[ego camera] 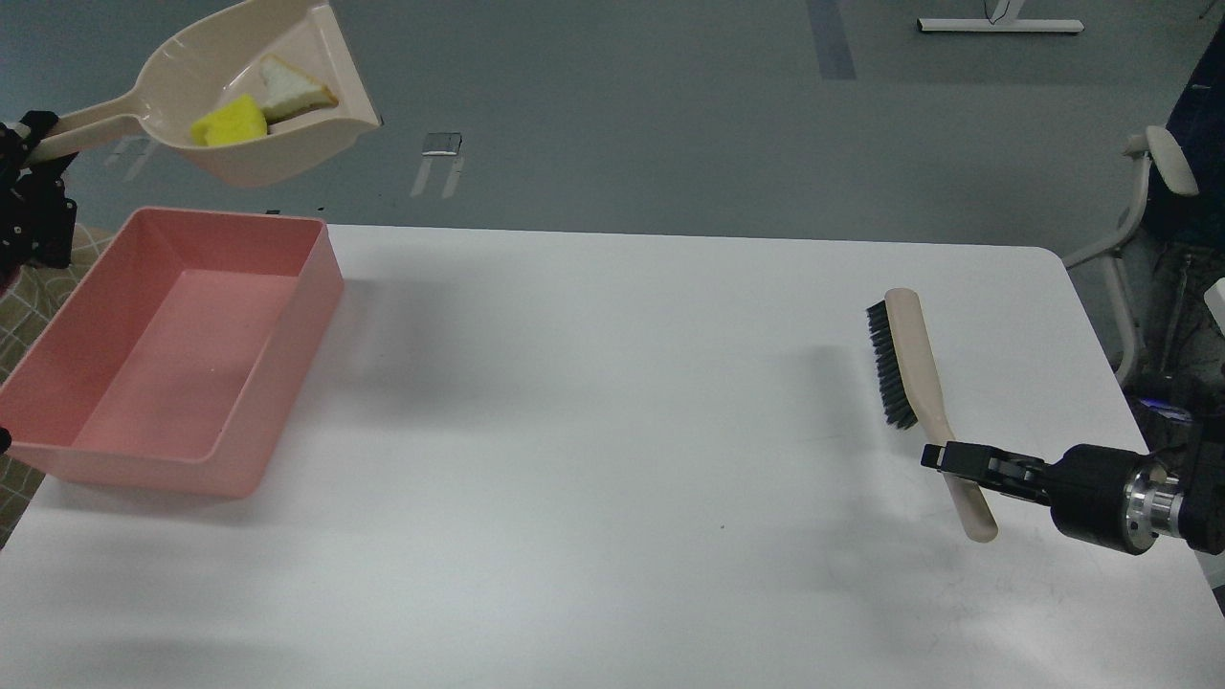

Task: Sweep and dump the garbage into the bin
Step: 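Lift the dustpan with the left gripper and carry it over the pink bin, then tilt the dustpan with the left gripper to dump contents into the bin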

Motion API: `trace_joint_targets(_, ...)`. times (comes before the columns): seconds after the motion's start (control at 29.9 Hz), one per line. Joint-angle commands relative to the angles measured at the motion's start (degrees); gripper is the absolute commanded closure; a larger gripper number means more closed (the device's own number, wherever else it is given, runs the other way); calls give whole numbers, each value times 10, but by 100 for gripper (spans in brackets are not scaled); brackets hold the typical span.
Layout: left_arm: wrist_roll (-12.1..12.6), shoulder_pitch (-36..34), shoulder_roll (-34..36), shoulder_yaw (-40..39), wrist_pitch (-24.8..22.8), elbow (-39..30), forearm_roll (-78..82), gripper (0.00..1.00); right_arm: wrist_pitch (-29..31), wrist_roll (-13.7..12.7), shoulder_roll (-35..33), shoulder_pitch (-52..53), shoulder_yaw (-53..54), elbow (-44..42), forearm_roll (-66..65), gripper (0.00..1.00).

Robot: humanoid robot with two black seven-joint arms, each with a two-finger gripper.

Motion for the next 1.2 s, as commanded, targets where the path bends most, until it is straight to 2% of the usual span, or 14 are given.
trace_joint_targets(0.0, -1, 2, -2, -6, -16, 21, 0, 100, 0, -3, 7, 1, 1, 1, -1, 100)
trace_joint_targets(0.13, -11, 2, -3, -7, -26, 42, 4, 100, -7, -4, 7, 1, 7, 3, -1, 100)
trace_joint_targets(0.47, -15, 2, 0, -5, -26, 78, 63, 100, -17, -3, 13, -1, 4, 10, -1, 100)
trace_joint_targets(0.53, -30, 2, 1, -5, -26, 90, 107, 100, -17, -3, 13, -1, 5, 10, -1, 100)
trace_joint_targets(0.6, -58, 2, 1, -3, -24, 100, 163, 100, -17, -3, 13, -1, 4, 10, -1, 100)
trace_joint_targets(0.94, -102, 2, 42, -1, -35, 167, 181, 100, -17, -4, 20, -1, 2, 14, -1, 100)
trace_joint_targets(1.07, -128, 2, 56, 0, -50, 198, 188, 100, -17, -4, 22, -1, 2, 13, -1, 100)
trace_joint_targets(1.17, -131, 3, 75, 2, -49, 217, 193, 100, -17, -4, 22, -1, 1, 13, -1, 100)
